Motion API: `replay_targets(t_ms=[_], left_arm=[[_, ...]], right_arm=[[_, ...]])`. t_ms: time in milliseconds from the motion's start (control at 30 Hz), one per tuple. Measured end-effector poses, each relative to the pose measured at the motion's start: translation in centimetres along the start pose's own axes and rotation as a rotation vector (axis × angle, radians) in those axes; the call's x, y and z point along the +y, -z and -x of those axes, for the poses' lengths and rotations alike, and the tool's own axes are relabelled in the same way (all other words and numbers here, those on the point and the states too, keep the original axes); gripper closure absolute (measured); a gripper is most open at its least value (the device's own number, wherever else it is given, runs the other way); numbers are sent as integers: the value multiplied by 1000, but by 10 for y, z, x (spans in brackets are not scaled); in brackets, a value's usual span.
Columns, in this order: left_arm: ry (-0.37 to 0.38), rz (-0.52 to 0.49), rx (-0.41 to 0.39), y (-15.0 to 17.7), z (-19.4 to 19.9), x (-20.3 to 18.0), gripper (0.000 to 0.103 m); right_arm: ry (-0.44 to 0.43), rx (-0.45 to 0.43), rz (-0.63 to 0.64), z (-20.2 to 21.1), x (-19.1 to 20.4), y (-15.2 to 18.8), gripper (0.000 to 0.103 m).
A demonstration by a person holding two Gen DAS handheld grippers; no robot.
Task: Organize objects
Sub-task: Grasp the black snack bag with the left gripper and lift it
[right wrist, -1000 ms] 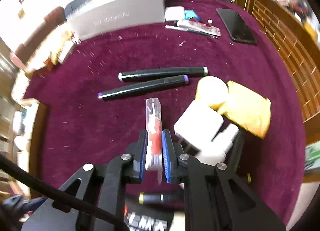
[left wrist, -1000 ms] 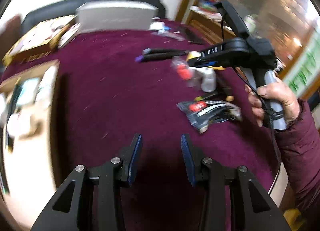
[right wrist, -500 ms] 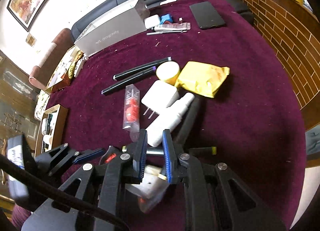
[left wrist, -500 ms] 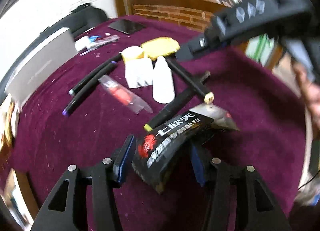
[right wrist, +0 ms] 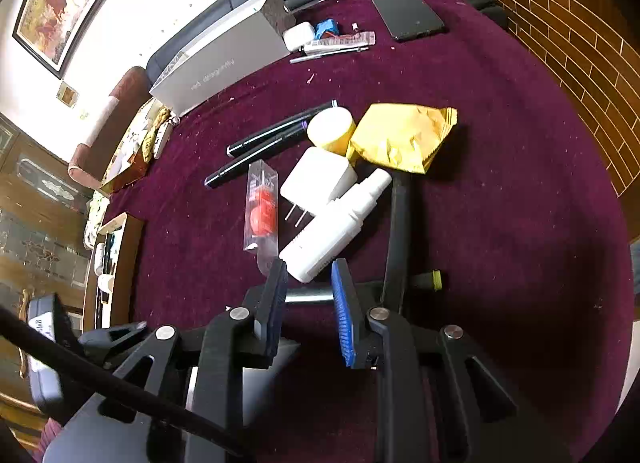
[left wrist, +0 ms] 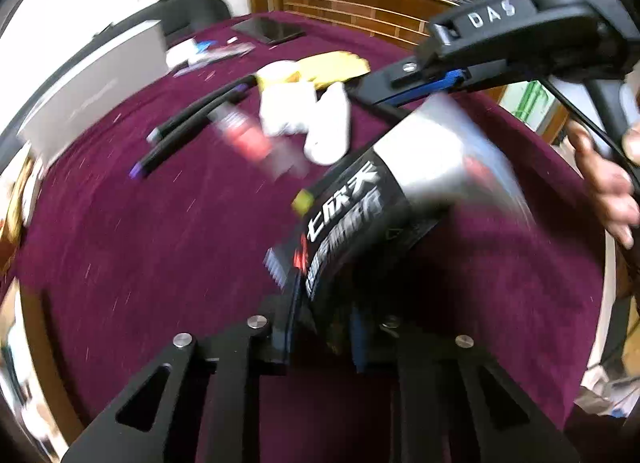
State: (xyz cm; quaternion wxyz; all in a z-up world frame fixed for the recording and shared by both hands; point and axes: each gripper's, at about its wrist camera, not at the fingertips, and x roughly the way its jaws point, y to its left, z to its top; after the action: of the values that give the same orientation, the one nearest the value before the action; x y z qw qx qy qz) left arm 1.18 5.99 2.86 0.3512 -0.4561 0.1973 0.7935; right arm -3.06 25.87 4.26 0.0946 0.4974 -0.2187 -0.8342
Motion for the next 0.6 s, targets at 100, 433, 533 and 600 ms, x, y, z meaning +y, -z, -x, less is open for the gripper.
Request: replay_targets(t_ms=[100,433,533,600], left_arm=[[41,44,-5,16,16,9,86],[184,152,1,38,42,27,74],[153,214,7,54,40,34,74],[135,254,10,63,40,38,74]], right_arm=[[-8,0,-11,0,-3,3,80],[-3,-2,1,13,-8,37,60],[-34,35,14,2,-1,51,60],[-44,53,53,-7,11,59,60]])
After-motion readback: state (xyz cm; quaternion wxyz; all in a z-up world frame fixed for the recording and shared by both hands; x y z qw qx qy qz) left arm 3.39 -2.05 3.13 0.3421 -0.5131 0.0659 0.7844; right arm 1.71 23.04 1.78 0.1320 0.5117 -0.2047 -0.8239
